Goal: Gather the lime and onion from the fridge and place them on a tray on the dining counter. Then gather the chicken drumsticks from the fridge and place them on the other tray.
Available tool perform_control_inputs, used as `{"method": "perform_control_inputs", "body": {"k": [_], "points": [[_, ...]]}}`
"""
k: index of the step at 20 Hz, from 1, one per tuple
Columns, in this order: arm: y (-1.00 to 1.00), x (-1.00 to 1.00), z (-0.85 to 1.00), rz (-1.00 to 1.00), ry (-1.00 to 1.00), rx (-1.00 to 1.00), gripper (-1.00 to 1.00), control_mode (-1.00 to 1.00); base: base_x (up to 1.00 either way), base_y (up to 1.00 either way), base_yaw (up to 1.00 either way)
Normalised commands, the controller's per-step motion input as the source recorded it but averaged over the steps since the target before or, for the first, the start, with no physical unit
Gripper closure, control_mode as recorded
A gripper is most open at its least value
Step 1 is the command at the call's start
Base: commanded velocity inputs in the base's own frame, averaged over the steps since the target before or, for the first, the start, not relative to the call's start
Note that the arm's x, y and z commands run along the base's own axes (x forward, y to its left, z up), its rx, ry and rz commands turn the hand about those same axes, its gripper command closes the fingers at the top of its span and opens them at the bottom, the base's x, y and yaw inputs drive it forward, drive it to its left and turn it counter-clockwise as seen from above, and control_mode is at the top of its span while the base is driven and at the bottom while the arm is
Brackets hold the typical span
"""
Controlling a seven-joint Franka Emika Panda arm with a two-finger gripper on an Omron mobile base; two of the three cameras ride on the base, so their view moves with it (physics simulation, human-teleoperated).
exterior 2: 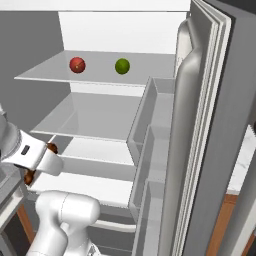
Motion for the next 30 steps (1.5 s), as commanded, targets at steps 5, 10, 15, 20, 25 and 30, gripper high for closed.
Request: {"method": "perform_control_inputs", "body": {"k": [5,10,15,20,25,30], "points": [[0.0,0.0,0.06,-0.01,0.0,0.0,1.0,-1.0,0.0,0.0,0.0],[0.0,0.0,0.0,0.0,0.0,0.0,1.0,-1.0,0.0,0.0,0.0],[0.0,0.0,0.0,0.0,0.0,0.0,1.0,1.0,-0.1,0.0,-0.01],[0.0,0.0,0.0,0.0,0.0,0.0,1.0,1.0,-0.63,0.05,-0.15],[0.0,0.0,0.0,0.0,0.0,0.0,1.0,1.0,-0.93,0.3,-0.26],[0.0,0.0,0.0,0.0,0.0,0.0,1.0,1.0,-0.95,0.42,-0.31]]}}
